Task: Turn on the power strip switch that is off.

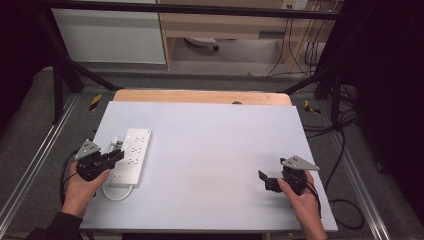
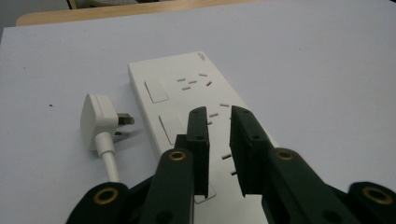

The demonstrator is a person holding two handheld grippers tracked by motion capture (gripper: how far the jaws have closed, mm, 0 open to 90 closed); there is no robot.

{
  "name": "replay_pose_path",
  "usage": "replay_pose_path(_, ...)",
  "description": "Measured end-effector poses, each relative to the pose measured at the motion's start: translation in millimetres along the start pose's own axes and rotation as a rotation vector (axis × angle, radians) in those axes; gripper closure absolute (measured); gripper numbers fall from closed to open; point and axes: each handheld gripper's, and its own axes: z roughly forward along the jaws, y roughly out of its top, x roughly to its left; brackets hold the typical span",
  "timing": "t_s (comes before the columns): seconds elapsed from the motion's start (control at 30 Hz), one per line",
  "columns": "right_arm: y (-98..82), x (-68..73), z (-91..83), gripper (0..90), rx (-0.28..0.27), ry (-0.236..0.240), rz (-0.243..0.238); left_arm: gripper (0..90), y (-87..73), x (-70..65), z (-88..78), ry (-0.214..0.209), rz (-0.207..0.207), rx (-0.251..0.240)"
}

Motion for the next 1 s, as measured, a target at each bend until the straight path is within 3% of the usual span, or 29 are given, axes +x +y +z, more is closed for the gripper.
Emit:
replay_pose_path(0.23,0.0,0.0,-0.1,3.8,0.0,0.0,0.0,65.9,2.6,-0.1,-2.8,0.001,-0.018,-0.039)
replay_pose_path(0.43,0.0,0.0,-0.2,3.9,-0.001,0.0,0.0,48.5,5.7,-2.7,-5.5,0.018,-0.026,-0.08)
replay_pose_path(0.87,0.2,0.0,-0.6,3.8,-0.002,0.001,0.002,12.8,9.0,-9.9,-18.8,-0.01,-0.052,-0.168)
replay_pose_path(1.0,0.2,0.0,-0.6,3.8,-0.003,0.001,0.004,7.0,8.8,-12.8,-24.9,-0.026,-0.046,-0.201)
